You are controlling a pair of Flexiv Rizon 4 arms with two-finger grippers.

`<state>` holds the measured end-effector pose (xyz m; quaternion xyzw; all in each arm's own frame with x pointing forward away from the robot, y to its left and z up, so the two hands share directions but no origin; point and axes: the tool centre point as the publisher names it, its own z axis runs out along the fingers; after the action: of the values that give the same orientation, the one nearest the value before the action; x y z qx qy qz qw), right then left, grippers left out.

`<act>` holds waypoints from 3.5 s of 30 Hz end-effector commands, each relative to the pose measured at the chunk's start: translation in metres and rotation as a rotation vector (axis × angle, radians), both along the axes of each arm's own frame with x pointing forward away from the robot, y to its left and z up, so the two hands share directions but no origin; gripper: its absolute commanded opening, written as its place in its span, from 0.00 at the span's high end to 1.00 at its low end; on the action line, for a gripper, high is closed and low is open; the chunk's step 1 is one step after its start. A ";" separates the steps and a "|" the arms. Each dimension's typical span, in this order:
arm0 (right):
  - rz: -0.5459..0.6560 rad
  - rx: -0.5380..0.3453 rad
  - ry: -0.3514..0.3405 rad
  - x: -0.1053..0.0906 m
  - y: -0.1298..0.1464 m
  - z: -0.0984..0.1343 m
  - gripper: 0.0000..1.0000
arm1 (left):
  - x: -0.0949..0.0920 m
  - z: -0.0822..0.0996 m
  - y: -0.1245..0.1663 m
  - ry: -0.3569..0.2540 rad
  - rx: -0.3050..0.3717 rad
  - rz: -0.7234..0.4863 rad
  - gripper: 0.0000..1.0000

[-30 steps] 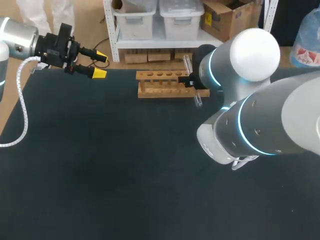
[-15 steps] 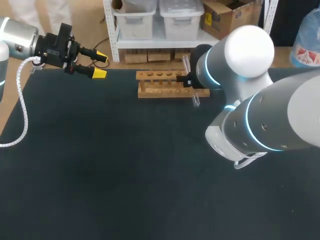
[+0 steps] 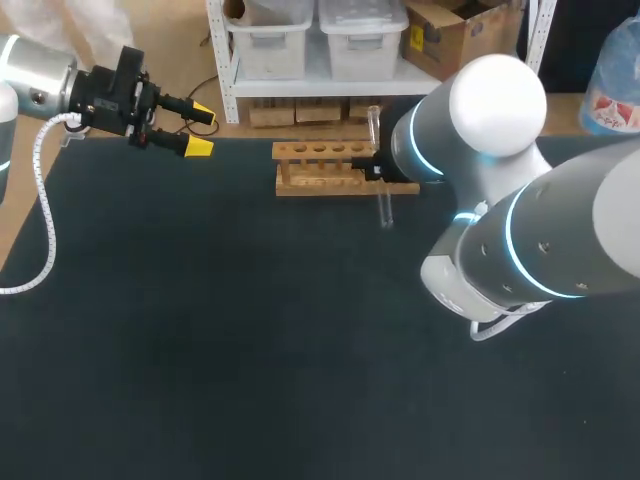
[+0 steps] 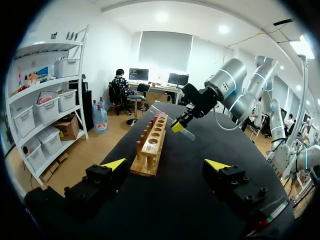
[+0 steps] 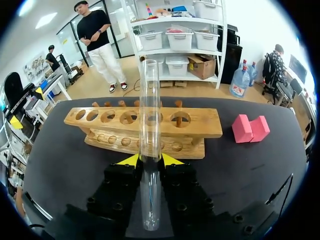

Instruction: Grasp the test tube, adjust it, and insert it.

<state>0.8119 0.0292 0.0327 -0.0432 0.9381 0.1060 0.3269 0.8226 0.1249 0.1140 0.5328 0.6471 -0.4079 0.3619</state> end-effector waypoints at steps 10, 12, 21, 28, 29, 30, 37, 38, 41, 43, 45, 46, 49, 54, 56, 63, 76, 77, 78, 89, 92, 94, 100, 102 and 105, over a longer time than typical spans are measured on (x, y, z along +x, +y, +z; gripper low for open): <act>0.021 0.011 0.078 0.001 -0.003 0.010 1.00 | -0.001 -0.001 0.000 -0.003 -0.001 0.001 0.00; 0.021 0.017 0.085 0.000 -0.001 0.013 1.00 | -0.001 -0.001 0.000 -0.003 -0.001 0.001 0.00; 0.032 0.001 0.136 0.000 0.001 0.014 1.00 | -0.001 -0.001 0.000 -0.003 -0.001 0.001 0.00; 0.046 -0.004 0.195 0.000 -0.002 0.010 1.00 | -0.001 -0.001 0.000 -0.003 -0.001 0.001 0.00; 0.048 -0.004 0.197 0.000 -0.002 0.009 1.00 | -0.001 -0.001 0.000 -0.003 -0.001 0.001 0.00; 0.049 -0.003 0.205 0.000 -0.002 0.009 1.00 | -0.001 -0.001 0.000 -0.003 -0.001 0.001 0.00; 0.061 0.007 0.233 0.002 0.000 0.004 1.00 | -0.001 -0.001 0.000 -0.003 -0.001 0.001 0.00; 0.064 0.009 0.238 0.002 0.000 0.003 1.00 | -0.001 -0.001 0.000 -0.003 -0.001 0.001 0.00; 0.071 0.014 0.252 0.003 0.001 0.001 1.00 | -0.001 -0.001 0.000 -0.003 -0.001 0.001 0.00; 0.074 0.016 0.257 0.003 0.001 0.000 1.00 | -0.001 -0.001 0.000 -0.003 -0.001 0.001 0.00; 0.075 0.018 0.263 0.002 0.001 -0.001 1.00 | -0.001 -0.001 0.000 -0.003 -0.001 0.001 0.00; 0.075 0.019 0.266 0.002 0.001 -0.001 1.00 | -0.001 -0.001 0.000 -0.003 -0.001 0.001 0.00; 0.075 0.022 0.272 0.002 0.001 -0.003 1.00 | -0.001 -0.001 0.000 -0.003 -0.001 0.001 0.00; 0.071 0.025 0.273 0.001 0.000 -0.003 1.00 | -0.001 -0.001 0.000 -0.003 -0.001 0.001 0.00; 0.066 0.028 0.264 0.000 0.000 -0.001 1.00 | -0.001 -0.001 0.000 -0.003 -0.001 0.001 0.00; 0.054 0.030 0.228 -0.007 -0.001 0.016 1.00 | -0.001 -0.001 0.000 -0.003 -0.001 0.001 0.00; -0.009 -0.004 0.029 -0.018 -0.015 0.056 1.00 | -0.001 -0.001 0.000 -0.003 -0.001 0.001 0.00; -0.015 -0.011 0.019 -0.018 -0.016 0.058 1.00 | -0.001 -0.001 0.000 -0.003 -0.001 0.001 0.00; -0.023 -0.021 0.011 -0.018 -0.017 0.061 1.00 | -0.001 -0.001 0.000 -0.003 -0.001 0.001 0.00; -0.066 -0.041 -0.046 -0.024 -0.014 0.081 1.00 | -0.001 -0.001 0.000 -0.003 -0.001 0.001 0.00; -0.073 -0.041 -0.057 -0.026 -0.014 0.085 1.00 | -0.001 -0.001 0.000 -0.003 -0.001 0.001 0.00; -0.073 -0.041 -0.063 -0.028 -0.014 0.087 1.00 | -0.001 -0.001 0.000 -0.003 -0.001 0.001 0.00; -0.058 -0.036 -0.071 -0.028 -0.013 0.088 1.00 | -0.001 -0.001 0.000 -0.003 -0.001 0.001 0.00; -0.058 -0.036 -0.071 -0.028 -0.013 0.088 1.00 | -0.001 -0.001 0.000 -0.003 -0.001 0.001 0.00; -0.058 -0.036 -0.071 -0.028 -0.013 0.088 1.00 | -0.001 -0.001 0.000 -0.003 -0.001 0.001 0.00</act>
<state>0.7869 0.0168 0.1223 -0.0300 0.9439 0.0766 0.3200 0.8226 0.1249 0.1140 0.5328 0.6471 -0.4080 0.3619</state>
